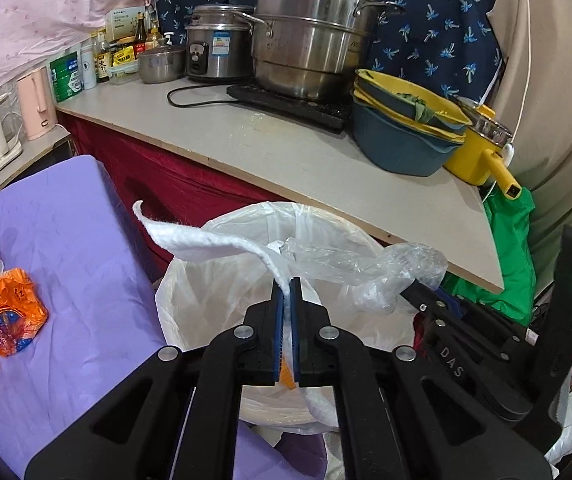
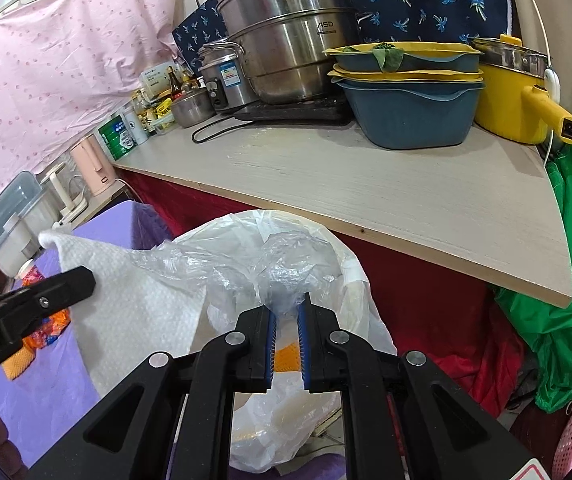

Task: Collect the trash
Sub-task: 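Carry the paper towel in the left tool while the right tool carries the plastic bag to the bin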

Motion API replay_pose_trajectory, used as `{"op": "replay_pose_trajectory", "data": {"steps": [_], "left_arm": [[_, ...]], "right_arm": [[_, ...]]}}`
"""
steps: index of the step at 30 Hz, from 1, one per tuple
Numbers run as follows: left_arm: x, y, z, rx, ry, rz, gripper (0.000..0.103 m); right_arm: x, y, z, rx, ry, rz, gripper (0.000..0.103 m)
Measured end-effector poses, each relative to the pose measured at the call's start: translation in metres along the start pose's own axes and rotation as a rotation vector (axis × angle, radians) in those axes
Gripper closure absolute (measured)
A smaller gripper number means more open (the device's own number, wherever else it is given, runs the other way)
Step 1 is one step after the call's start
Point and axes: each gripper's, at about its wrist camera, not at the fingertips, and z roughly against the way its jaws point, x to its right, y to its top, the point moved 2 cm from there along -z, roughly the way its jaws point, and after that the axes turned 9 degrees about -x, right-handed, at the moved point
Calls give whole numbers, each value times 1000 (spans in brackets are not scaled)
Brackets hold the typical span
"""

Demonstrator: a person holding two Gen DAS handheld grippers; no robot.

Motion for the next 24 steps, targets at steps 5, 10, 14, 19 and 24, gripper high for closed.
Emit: {"op": "replay_pose_trajectory", "data": {"steps": [5, 10, 14, 19, 24], "left_arm": [[-8, 1, -7, -7, 21, 19, 100], [-17, 3, -10, -12, 25, 45, 93], [-26, 5, -5, 9, 35, 84, 53], [-33, 7, 4, 30, 60, 95, 53], [-46, 6, 13, 45, 69, 129, 48]], "right_arm": [[-5, 4, -1, 12, 4, 5, 90], [-9, 8, -2, 18, 7, 12, 85], [-13, 10, 3, 40, 1, 16, 66], [-17, 14, 11, 58, 7, 20, 62], [-24, 16, 16, 68, 10, 30, 62]]}}
